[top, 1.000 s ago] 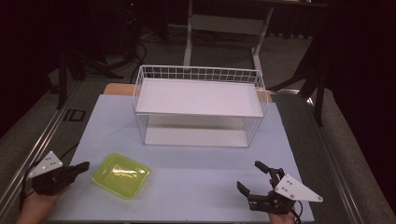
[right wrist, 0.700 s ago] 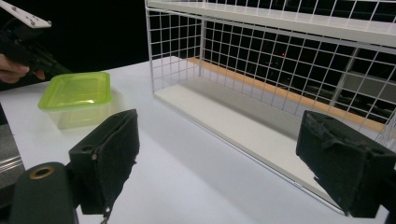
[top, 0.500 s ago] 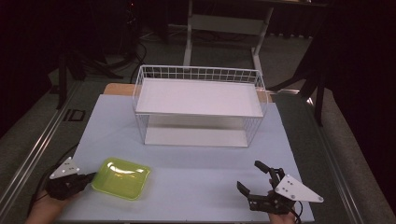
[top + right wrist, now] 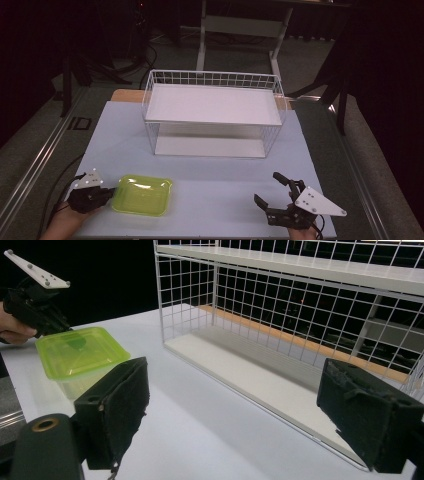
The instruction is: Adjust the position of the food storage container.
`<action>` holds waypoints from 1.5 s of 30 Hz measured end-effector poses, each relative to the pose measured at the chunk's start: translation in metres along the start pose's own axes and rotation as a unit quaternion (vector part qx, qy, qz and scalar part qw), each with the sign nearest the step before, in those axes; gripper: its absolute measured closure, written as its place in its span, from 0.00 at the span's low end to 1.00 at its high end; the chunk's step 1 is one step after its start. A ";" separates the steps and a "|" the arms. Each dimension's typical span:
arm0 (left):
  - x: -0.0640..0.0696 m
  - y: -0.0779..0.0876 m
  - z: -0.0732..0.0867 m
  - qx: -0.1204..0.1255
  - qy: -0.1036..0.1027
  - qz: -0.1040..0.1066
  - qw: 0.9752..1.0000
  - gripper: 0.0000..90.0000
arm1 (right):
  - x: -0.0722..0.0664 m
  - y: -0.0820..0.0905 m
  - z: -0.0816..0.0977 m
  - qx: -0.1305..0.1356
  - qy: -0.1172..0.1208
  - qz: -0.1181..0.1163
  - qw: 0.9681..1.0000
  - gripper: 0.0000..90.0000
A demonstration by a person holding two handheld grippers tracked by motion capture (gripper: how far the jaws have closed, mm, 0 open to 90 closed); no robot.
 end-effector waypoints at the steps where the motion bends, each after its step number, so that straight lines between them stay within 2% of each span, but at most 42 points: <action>1: 0.000 0.000 0.000 -0.007 -0.003 -0.001 1.000 1.00 | 0.000 0.000 0.000 0.000 0.000 0.000 1.000 0.15; 4: -0.003 0.007 0.004 -0.005 0.001 -0.002 1.000 1.00 | 0.000 0.001 0.000 0.000 0.001 0.001 1.000 0.15; 7: -0.006 0.022 0.011 0.011 0.008 0.002 1.000 1.00 | 0.000 0.001 0.000 0.000 0.001 0.000 1.000 0.15; 11: -0.007 0.026 0.020 0.001 0.018 0.001 1.000 1.00 | -0.001 -0.002 0.000 -0.001 0.002 -0.003 1.000 0.15; 14: -0.004 0.022 0.022 -0.003 0.022 0.010 1.000 1.00 | -0.002 -0.003 -0.001 -0.002 0.004 -0.004 1.000 0.15; 16: 0.000 0.019 0.020 -0.005 0.018 0.015 1.000 1.00 | -0.002 -0.003 -0.001 -0.003 0.004 -0.004 1.000 0.15; 18: 0.002 0.015 0.017 -0.005 0.018 0.026 0.999 1.00 | -0.001 -0.003 0.000 -0.003 0.001 -0.003 1.000 0.15; 25: 0.012 0.004 0.004 -0.010 0.005 0.035 0.999 1.00 | 0.000 -0.001 0.000 0.000 0.001 -0.003 1.000 0.15; 30: 0.022 -0.007 -0.004 -0.017 0.001 0.052 0.999 1.00 | 0.001 -0.001 0.001 0.002 -0.002 -0.003 1.000 0.15; 34: 0.030 -0.019 -0.012 -0.019 0.000 0.070 0.997 1.00 | 0.001 -0.001 0.001 0.003 -0.003 -0.004 1.000 0.15; 41: 0.046 -0.042 -0.026 -0.031 -0.016 0.092 0.995 1.00 | 0.003 0.001 0.001 0.005 -0.002 0.000 1.000 0.15; 45: 0.054 -0.050 -0.032 -0.034 -0.025 0.104 0.994 1.00 | 0.004 0.001 0.001 0.005 -0.003 -0.001 1.000 0.15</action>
Point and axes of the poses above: each handheld gripper's, and its own axes: y roughly backward along the jaws, z roughly out of its underside, x roughly to its right, the point moved 1 cm from there along -y, roughly forward along the jaws, and after that the axes turned 11 degrees about y, right-handed, at the moved point
